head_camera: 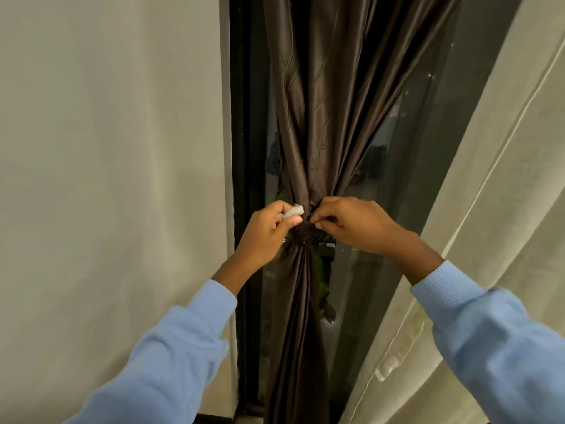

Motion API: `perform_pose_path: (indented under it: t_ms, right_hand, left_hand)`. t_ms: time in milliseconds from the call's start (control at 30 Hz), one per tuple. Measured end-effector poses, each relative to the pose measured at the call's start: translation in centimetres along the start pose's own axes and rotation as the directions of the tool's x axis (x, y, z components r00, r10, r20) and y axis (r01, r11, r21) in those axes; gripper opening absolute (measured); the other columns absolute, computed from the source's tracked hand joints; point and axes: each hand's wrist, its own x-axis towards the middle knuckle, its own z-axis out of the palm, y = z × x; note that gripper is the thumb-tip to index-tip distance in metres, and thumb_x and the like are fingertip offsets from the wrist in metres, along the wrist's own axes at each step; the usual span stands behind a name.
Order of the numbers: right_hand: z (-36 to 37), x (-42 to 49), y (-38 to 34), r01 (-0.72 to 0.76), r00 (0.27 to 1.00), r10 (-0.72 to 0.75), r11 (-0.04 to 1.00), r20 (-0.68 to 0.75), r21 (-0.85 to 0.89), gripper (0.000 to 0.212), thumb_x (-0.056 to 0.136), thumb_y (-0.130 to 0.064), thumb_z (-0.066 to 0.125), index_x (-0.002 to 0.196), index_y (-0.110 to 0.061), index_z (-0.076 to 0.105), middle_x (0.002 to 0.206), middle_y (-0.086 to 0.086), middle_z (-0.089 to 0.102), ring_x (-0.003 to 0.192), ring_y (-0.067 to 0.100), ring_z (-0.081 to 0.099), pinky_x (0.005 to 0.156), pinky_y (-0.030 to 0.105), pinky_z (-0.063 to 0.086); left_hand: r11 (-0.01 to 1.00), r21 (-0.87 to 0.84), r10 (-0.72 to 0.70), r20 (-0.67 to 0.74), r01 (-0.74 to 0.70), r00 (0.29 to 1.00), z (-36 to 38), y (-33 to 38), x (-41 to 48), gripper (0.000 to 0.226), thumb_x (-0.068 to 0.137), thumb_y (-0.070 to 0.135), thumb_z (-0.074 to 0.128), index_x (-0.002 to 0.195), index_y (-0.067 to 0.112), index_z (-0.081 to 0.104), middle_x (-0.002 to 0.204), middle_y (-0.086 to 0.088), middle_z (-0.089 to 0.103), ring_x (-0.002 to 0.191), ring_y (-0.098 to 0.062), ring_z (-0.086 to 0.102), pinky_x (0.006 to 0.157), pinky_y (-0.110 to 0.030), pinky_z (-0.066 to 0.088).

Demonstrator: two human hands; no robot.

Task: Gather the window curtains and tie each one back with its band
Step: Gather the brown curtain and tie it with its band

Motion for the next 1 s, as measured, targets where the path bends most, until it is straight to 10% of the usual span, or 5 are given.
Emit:
perform_pose_path:
  t_ms: [233, 467, 667, 833, 1000]
  right_hand:
    - [1.2, -1.2, -0.4, 0.056, 0.998, -0.056, 0.998, -0.035, 0.006, 0.024, 0.092, -0.05, 0.058, 0.105, -0.03, 0.062, 0.104, -0.015, 0.051, 0.08, 0.003, 0.058, 0.056, 0.025, 0.041]
    - [2.0, -0.4, -0.9, 0.022, 0.996, -0.027, 0.998, -0.088, -0.065, 0.019, 0.097, -0.038, 0.054, 0.105, -0.022, 0.062, 0.098, -0.008, 0.037, 0.095, 0.015, 0.043, 0.074, 0.035, 0.034]
    - [3.3, -0.7, -2.1, -0.198, 0.921, 0.171, 0.979, -0.35, -0.043, 0.029, 0.087, -0.055, 0.061, 0.096, -0.028, 0.07, 0.1, -0.01, 0.033, 0.097, 0.014, 0.037, 0.079, 0.032, 0.028]
    - [3.4, -0.2, -2.1, -0.226, 0.94, 0.23, 0.973, -0.251, 0.045, 0.028, 0.095, -0.049, 0.054, 0.104, -0.027, 0.069, 0.104, -0.01, 0.029, 0.097, 0.011, 0.026, 0.084, 0.033, 0.024]
    - [1.5, 0.1, -1.6, -0.319, 0.923, 0.326, 0.945, -0.206, 0.067, 0.022, 0.087, -0.055, 0.063, 0.097, -0.038, 0.07, 0.095, -0.013, 0.052, 0.095, 0.012, 0.053, 0.085, 0.037, 0.029]
  left_hand:
    - [1.0, -0.011, 0.008, 0.04, -0.008, 0.999, 0.5, -0.5, 0.5, 0.009, 0.094, 0.027, 0.056, 0.097, 0.018, 0.058, 0.077, 0.006, 0.06, 0.067, -0.01, 0.059, 0.062, -0.034, 0.05]
    - [0.997, -0.039, 0.055, -0.168, -0.063, 0.984, 1.4, -1.3, 1.5, 0.009, 0.084, 0.024, 0.071, 0.091, 0.02, 0.067, 0.107, 0.004, 0.052, 0.1, -0.004, 0.053, 0.084, -0.016, 0.046]
    - [0.948, -0.261, -0.216, -0.105, 0.183, 0.971, 2.6, -2.4, 1.3, 0.015, 0.09, 0.03, 0.062, 0.095, 0.016, 0.062, 0.083, 0.0, 0.066, 0.075, -0.012, 0.065, 0.068, -0.031, 0.053]
    - [0.968, -0.23, -0.135, -0.157, 0.097, 0.978, 2.8, -2.0, 2.0, 0.01, 0.086, 0.026, 0.067, 0.089, 0.018, 0.061, 0.076, 0.007, 0.065, 0.068, -0.006, 0.065, 0.06, -0.018, 0.053]
    - [0.992, -0.117, -0.083, -0.24, 0.057, 0.967, 3.0, -1.8, 2.5, 0.015, 0.083, 0.028, 0.071, 0.082, 0.016, 0.062, 0.069, 0.005, 0.063, 0.06, -0.007, 0.06, 0.054, -0.02, 0.05]
